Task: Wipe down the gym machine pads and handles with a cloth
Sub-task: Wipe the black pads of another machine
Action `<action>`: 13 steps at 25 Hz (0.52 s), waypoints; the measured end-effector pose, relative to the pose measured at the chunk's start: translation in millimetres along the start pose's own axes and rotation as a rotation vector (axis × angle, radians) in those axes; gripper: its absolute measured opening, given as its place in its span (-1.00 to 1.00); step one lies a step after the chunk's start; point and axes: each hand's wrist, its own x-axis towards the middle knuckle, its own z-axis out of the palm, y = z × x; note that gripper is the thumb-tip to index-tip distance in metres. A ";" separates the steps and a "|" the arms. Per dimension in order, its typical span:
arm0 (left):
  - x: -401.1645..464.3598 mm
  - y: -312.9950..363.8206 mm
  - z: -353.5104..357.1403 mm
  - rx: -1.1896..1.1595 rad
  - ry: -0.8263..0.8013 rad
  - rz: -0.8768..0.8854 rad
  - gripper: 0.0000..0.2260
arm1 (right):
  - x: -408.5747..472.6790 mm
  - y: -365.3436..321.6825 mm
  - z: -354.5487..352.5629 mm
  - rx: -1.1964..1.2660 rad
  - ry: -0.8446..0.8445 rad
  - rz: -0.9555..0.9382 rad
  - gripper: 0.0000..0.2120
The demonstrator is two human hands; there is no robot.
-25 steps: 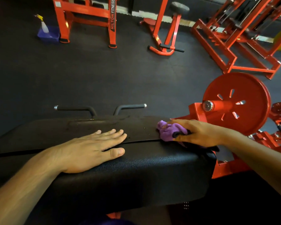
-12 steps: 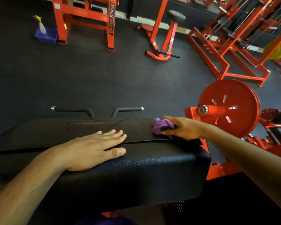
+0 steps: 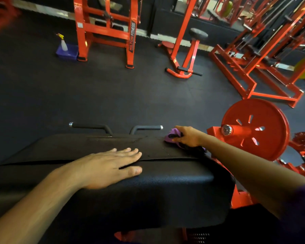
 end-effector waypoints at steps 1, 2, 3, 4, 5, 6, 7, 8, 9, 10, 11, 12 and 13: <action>-12.3 -3.9 3.9 0.036 0.018 -0.037 -0.31 | -7.4 -3.5 -8.0 -0.024 0.002 -0.038 -0.76; -26.0 -8.9 7.9 0.073 0.058 -0.077 -0.32 | -19.0 -10.6 -13.9 -0.019 0.012 -0.093 -0.78; -40.0 -13.1 11.8 0.102 0.105 -0.103 -0.29 | -32.2 -19.2 -15.1 0.015 0.007 -0.154 -0.80; -52.3 -15.9 14.8 0.128 0.156 -0.116 -0.21 | -47.1 -31.6 -11.4 0.057 -0.022 -0.221 -0.80; -57.8 -19.3 17.7 0.143 0.176 -0.134 -0.13 | -61.1 -44.9 -4.0 0.095 -0.062 -0.281 -0.75; -60.5 -18.5 18.4 0.157 0.186 -0.144 -0.09 | -67.6 -56.8 4.6 0.118 -0.088 -0.314 -0.68; -60.5 -18.3 18.5 0.169 0.187 -0.150 -0.08 | -65.7 -66.8 12.3 0.130 -0.099 -0.325 -0.63; -60.3 -13.8 15.3 0.166 0.196 -0.159 -0.10 | -57.6 -77.0 17.2 0.127 -0.109 -0.332 -0.62; -60.0 -10.3 13.3 0.167 0.188 -0.172 -0.15 | -44.9 -85.8 21.4 0.118 -0.107 -0.330 -0.64; -59.8 -8.7 11.7 0.175 0.183 -0.177 -0.18 | -31.2 -93.6 24.1 0.126 -0.095 -0.322 -0.67; -59.4 -9.5 12.4 0.170 0.202 -0.180 -0.18 | -17.3 -99.7 24.7 0.136 -0.077 -0.292 -0.68; -59.6 -10.7 14.0 0.186 0.227 -0.166 -0.14 | -7.3 -104.1 25.2 0.137 -0.064 -0.258 -0.67; -60.4 -12.5 15.9 0.207 0.240 -0.163 -0.11 | -2.3 -104.8 25.2 0.117 -0.059 -0.244 -0.65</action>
